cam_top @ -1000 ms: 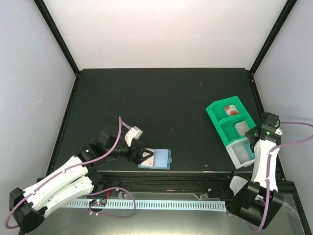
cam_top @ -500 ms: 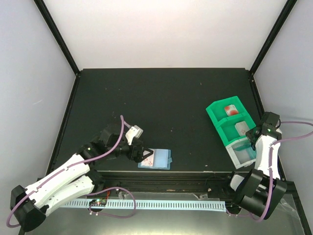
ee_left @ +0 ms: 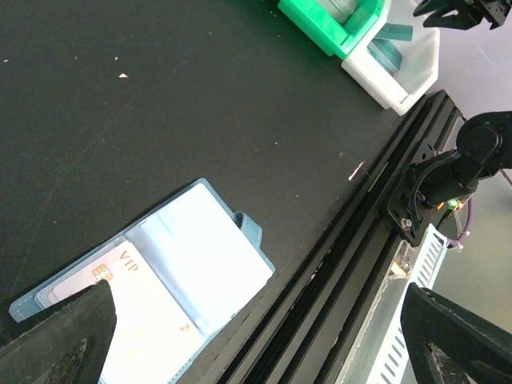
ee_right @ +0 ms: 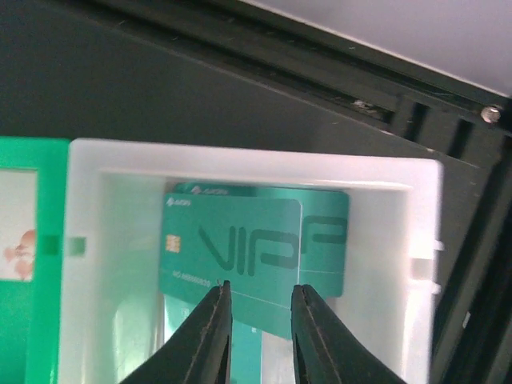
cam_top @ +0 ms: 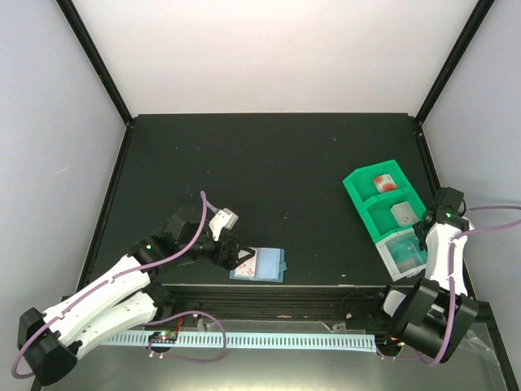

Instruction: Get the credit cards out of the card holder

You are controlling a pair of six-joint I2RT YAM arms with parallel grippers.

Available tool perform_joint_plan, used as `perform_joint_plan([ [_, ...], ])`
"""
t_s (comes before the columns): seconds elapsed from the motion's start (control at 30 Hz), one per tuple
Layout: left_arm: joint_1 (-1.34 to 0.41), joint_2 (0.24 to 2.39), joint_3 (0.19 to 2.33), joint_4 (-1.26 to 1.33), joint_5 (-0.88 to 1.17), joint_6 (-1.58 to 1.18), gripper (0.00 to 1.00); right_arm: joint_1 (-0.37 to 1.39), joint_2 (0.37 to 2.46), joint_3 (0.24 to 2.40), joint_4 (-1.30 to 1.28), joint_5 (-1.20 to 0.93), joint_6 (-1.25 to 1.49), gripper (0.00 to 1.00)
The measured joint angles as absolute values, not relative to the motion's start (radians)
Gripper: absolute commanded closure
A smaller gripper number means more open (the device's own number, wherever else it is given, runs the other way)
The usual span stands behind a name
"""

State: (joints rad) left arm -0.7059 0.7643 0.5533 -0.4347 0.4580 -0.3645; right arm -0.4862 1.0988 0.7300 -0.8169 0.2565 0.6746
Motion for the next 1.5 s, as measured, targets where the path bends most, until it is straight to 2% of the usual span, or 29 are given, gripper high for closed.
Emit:
perform_joint_plan([
  [0.23,-0.706,0.764,0.554,-0.435,0.459,-0.364,0.01,-0.488,1.128,0.775,-0.896,0.357,0.731,0.74],
  [0.4,-0.704,0.764,0.554,-0.437,0.459,-0.365,0.01,-0.489,1.15,0.82,-0.929,0.354,0.741,0.74],
  [0.8,-0.701,0.759,0.59,-0.453,0.438,-0.36,0.01,-0.485,1.082,0.757,-0.905,0.067,0.711,0.74],
  [1.07,-0.701,0.759,0.59,-0.434,0.362,-0.405,0.01,-0.457,0.937,0.757,-0.885,-0.094,0.624,0.65],
  [1.2,-0.696,0.781,0.578,-0.433,0.323,-0.434,0.02,-0.403,0.898,0.756,-0.862,-0.219,0.564,0.64],
  [1.5,-0.659,0.82,0.516,-0.424,0.288,-0.494,0.15,-0.104,0.759,0.688,-0.714,-0.398,0.587,0.64],
])
